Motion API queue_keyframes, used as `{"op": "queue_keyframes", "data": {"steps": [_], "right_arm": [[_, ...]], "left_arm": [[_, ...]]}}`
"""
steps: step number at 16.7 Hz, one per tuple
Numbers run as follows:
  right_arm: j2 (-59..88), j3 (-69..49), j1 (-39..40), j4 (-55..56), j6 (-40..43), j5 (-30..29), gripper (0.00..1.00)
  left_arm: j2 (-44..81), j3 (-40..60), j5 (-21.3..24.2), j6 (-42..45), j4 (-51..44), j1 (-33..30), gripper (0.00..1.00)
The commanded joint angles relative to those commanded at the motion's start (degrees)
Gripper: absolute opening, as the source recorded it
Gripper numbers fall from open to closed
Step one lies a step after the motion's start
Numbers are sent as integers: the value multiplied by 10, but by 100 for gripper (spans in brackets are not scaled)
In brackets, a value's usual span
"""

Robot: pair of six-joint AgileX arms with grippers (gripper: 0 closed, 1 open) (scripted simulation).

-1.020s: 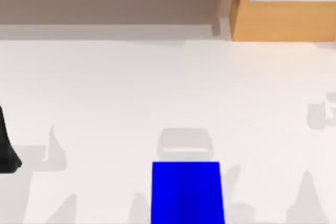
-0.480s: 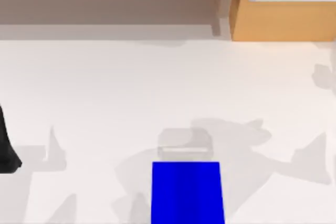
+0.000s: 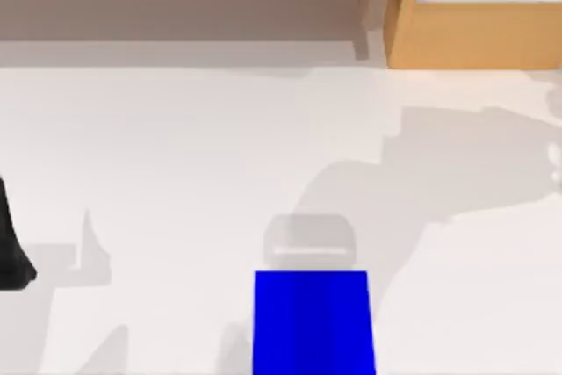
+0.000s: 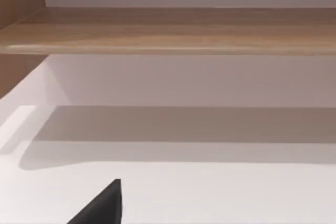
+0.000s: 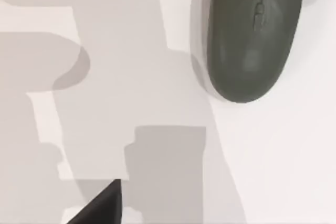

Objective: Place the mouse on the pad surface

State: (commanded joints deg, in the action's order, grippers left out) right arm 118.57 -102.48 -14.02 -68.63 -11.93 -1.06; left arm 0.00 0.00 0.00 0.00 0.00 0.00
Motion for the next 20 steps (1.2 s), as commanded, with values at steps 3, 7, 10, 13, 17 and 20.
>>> {"op": "queue_keyframes", "data": {"steps": [3, 7, 10, 13, 17, 20], "right_arm": [[94, -99, -13, -60, -13, 4, 100], [148, -174, -22, -86, -22, 9, 100], [150, -185, -23, -86, -23, 10, 100], [150, -185, -23, -86, -23, 10, 100], [149, -164, -18, -66, -26, 10, 100], [148, -111, -15, -16, -31, 10, 100]], "left_arm": [[0, 0, 0, 0, 0, 0, 100], [0, 0, 0, 0, 0, 0, 100], [0, 0, 0, 0, 0, 0, 100], [0, 0, 0, 0, 0, 0, 100], [0, 0, 0, 0, 0, 0, 100], [0, 0, 0, 0, 0, 0, 100]]}}
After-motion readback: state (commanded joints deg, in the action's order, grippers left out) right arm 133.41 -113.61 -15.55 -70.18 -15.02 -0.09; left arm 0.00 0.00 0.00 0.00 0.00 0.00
